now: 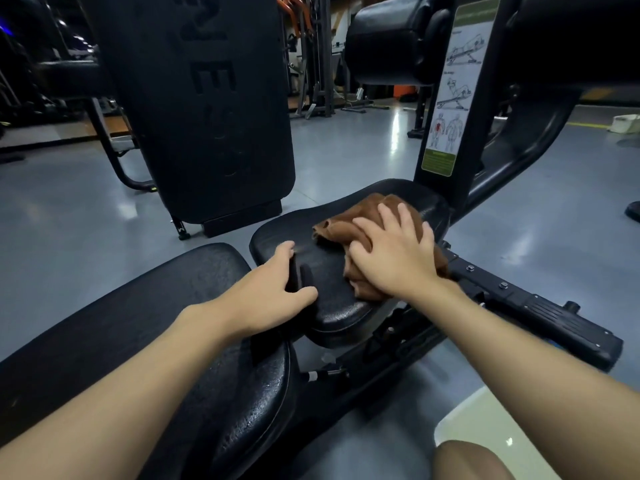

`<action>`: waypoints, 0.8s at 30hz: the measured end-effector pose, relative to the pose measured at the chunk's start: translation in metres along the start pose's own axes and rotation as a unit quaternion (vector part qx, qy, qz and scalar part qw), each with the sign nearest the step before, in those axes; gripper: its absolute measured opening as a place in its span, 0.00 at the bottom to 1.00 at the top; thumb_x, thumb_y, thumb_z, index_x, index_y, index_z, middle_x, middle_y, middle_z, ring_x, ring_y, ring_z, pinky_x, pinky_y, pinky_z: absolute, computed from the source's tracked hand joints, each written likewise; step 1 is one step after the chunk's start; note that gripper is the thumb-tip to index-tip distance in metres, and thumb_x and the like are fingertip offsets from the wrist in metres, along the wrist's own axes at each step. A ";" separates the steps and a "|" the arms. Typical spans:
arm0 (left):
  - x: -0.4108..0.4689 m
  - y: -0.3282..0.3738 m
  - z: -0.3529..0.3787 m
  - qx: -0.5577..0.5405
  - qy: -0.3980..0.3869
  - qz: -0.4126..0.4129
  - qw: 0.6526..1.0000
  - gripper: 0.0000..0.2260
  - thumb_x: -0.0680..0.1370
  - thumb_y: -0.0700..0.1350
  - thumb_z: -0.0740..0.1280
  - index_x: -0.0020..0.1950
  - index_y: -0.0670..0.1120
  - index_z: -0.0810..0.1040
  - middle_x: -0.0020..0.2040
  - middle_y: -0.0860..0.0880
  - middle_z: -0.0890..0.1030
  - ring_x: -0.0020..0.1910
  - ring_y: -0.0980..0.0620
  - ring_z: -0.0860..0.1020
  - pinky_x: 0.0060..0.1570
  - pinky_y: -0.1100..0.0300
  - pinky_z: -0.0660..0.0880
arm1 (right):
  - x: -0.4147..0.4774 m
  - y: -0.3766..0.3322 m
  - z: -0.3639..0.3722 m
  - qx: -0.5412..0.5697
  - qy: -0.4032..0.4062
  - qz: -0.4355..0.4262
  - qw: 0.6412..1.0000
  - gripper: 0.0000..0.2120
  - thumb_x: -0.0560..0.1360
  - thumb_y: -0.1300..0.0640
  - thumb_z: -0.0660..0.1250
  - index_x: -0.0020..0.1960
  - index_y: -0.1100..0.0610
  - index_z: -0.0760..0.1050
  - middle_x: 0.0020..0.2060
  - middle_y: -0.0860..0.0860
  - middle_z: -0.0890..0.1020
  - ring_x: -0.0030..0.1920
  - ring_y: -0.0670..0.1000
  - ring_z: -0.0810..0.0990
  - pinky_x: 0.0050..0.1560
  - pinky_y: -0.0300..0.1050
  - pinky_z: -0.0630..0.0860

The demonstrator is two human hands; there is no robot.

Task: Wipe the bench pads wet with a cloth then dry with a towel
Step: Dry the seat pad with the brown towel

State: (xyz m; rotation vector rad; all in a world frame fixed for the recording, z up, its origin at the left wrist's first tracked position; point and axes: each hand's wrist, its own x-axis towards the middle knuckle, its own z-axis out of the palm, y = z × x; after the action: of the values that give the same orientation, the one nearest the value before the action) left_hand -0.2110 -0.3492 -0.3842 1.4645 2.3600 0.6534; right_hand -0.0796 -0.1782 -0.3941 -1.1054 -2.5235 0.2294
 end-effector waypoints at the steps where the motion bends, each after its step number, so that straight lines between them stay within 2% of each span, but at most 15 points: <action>1: 0.000 0.000 0.000 0.017 0.003 0.002 1.000 0.36 0.78 0.60 0.65 0.80 0.53 0.52 0.77 0.54 0.65 0.70 0.51 0.70 0.67 0.56 0.68 | 0.011 0.004 -0.001 0.004 0.000 0.018 1.000 0.26 0.77 0.38 0.50 0.74 0.37 0.62 0.81 0.49 0.52 0.80 0.55 0.42 0.75 0.67 0.39; 3: -0.001 0.002 0.000 0.045 0.003 0.011 0.999 0.33 0.77 0.63 0.65 0.78 0.54 0.58 0.76 0.55 0.65 0.70 0.53 0.69 0.66 0.56 0.68 | 0.019 0.005 0.000 0.001 0.004 0.042 0.999 0.26 0.77 0.38 0.51 0.74 0.38 0.63 0.81 0.50 0.52 0.80 0.56 0.42 0.75 0.67 0.38; 7: -0.002 0.002 0.001 0.064 -0.010 0.028 0.997 0.34 0.77 0.61 0.66 0.79 0.51 0.59 0.80 0.52 0.58 0.77 0.54 0.60 0.72 0.57 0.61 | -0.018 -0.011 0.006 0.029 0.025 0.062 0.997 0.27 0.76 0.40 0.53 0.76 0.37 0.60 0.81 0.49 0.48 0.80 0.56 0.38 0.75 0.67 0.37; 10: 0.002 0.005 -0.001 0.064 -0.010 0.026 0.998 0.27 0.79 0.48 0.66 0.77 0.49 0.63 0.75 0.49 0.66 0.72 0.52 0.66 0.62 0.64 0.62 | -0.072 -0.029 0.027 0.086 0.075 0.050 0.992 0.28 0.76 0.40 0.55 0.76 0.37 0.61 0.81 0.50 0.47 0.79 0.57 0.38 0.76 0.66 0.41; 12: 0.006 0.008 -0.004 0.073 -0.005 0.018 0.997 0.24 0.78 0.43 0.63 0.75 0.50 0.65 0.71 0.49 0.70 0.66 0.50 0.72 0.58 0.61 0.66 | -0.098 -0.040 0.044 0.172 0.133 0.047 0.975 0.29 0.74 0.40 0.56 0.75 0.40 0.66 0.81 0.52 0.49 0.80 0.58 0.38 0.77 0.66 0.48; 14: 0.011 0.012 -0.007 0.084 0.004 0.009 0.996 0.23 0.79 0.41 0.59 0.75 0.51 0.64 0.68 0.48 0.71 0.62 0.48 0.75 0.56 0.59 0.68 | -0.105 -0.046 0.056 0.249 0.173 0.062 0.951 0.29 0.73 0.42 0.59 0.73 0.43 0.70 0.81 0.53 0.51 0.80 0.57 0.39 0.77 0.65 0.51; 17: 0.020 0.015 -0.009 0.113 0.008 0.006 0.994 0.23 0.81 0.45 0.56 0.76 0.52 0.61 0.65 0.47 0.72 0.59 0.46 0.75 0.54 0.55 0.69 | -0.087 -0.039 0.054 0.298 0.176 0.086 0.934 0.28 0.72 0.45 0.63 0.72 0.44 0.72 0.80 0.50 0.52 0.80 0.54 0.39 0.77 0.63 0.50; 20: 0.025 0.018 -0.007 0.156 0.007 0.005 0.988 0.23 0.82 0.52 0.55 0.77 0.53 0.59 0.64 0.46 0.72 0.57 0.45 0.75 0.51 0.56 0.67 | -0.045 -0.008 0.037 0.307 0.152 0.124 0.931 0.27 0.74 0.46 0.66 0.73 0.42 0.69 0.81 0.47 0.49 0.79 0.53 0.37 0.78 0.61 0.48; 24: 0.027 0.025 -0.004 0.182 0.000 0.000 0.983 0.26 0.80 0.64 0.55 0.78 0.61 0.57 0.65 0.42 0.71 0.64 0.40 0.73 0.62 0.50 0.69 | 0.001 0.018 0.010 0.280 0.111 0.184 0.935 0.31 0.75 0.43 0.65 0.76 0.40 0.62 0.81 0.46 0.43 0.79 0.57 0.37 0.76 0.66 0.52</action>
State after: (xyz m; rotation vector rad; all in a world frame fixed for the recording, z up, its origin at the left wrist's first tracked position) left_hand -0.2051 -0.3165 -0.3682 1.6004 2.5788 0.2262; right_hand -0.0721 -0.1656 -0.4082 -1.2548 -1.8543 0.8168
